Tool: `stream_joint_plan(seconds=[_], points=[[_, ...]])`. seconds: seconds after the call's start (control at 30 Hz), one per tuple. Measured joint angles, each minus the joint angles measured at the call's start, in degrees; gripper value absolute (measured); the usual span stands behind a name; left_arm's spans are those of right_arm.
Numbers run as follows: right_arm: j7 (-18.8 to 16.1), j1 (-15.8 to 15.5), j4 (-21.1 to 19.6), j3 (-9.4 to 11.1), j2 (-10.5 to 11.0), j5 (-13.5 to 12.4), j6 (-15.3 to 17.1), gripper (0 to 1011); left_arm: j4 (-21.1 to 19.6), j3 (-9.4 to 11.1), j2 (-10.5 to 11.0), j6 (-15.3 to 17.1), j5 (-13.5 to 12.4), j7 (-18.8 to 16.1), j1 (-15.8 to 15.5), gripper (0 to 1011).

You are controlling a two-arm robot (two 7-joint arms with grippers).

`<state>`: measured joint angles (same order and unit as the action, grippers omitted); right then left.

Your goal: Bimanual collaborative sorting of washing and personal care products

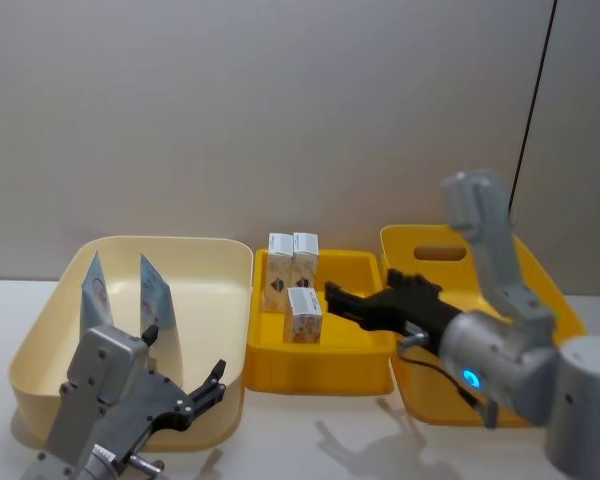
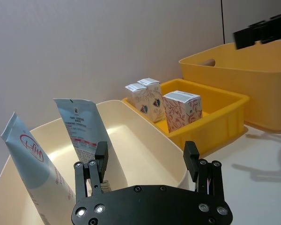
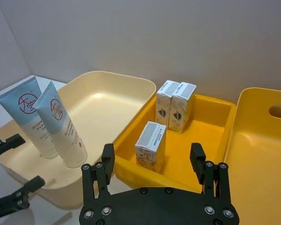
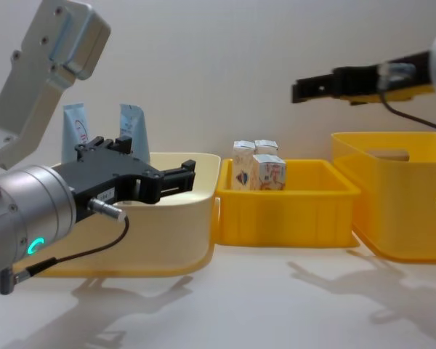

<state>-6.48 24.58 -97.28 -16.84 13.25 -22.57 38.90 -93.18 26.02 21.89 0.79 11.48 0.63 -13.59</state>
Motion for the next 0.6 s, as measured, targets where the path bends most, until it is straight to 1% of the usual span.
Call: stream_joint_plan(seconds=[0.03,0.1,0.13,0.17,0.27,0.33,0.4,0.43,0.5,0.53,0.6], points=[[0.2,0.7,0.5,-0.3,-0.3,0.1,0.8,1001,0.0,0.0,0.0,0.0,0.0,0.0,0.0,1003],[1.1,3.6,2.9,-1.4,-1.9,0.5,2.8,1001,0.0,0.0,0.0,0.0,0.0,0.0,0.0,1003],[1.1,3.6,2.9,-1.4,-1.9,0.5,2.8,1001,0.0,0.0,0.0,0.0,0.0,0.0,0.0,1003],[1.6,4.9,4.0,-1.9,-2.6,0.9,3.6,1001,0.0,0.0,0.0,0.0,0.0,0.0,0.0,1003],[2.4,6.9,6.0,-2.7,-3.8,1.5,4.8,1001,0.0,0.0,0.0,0.0,0.0,0.0,0.0,1003],[3.4,9.2,8.4,-3.6,-5.3,2.3,6.1,1001,0.0,0.0,0.0,0.0,0.0,0.0,0.0,1003],[3.9,10.3,9.6,-3.9,-5.9,2.7,6.8,1001,0.0,0.0,0.0,0.0,0.0,0.0,0.0,1003],[4.4,11.5,11.0,-4.3,-6.7,3.0,7.5,1001,0.0,0.0,0.0,0.0,0.0,0.0,0.0,1003],[4.9,12.4,12.2,-4.5,-7.4,3.3,8.0,1001,0.0,0.0,0.0,0.0,0.0,0.0,0.0,1003],[5.4,13.4,13.6,-4.8,-8.2,3.6,8.6,1001,0.0,0.0,0.0,0.0,0.0,0.0,0.0,1003],[5.6,13.8,14.1,-4.8,-8.5,3.7,8.9,1001,0.0,0.0,0.0,0.0,0.0,0.0,0.0,1003]])
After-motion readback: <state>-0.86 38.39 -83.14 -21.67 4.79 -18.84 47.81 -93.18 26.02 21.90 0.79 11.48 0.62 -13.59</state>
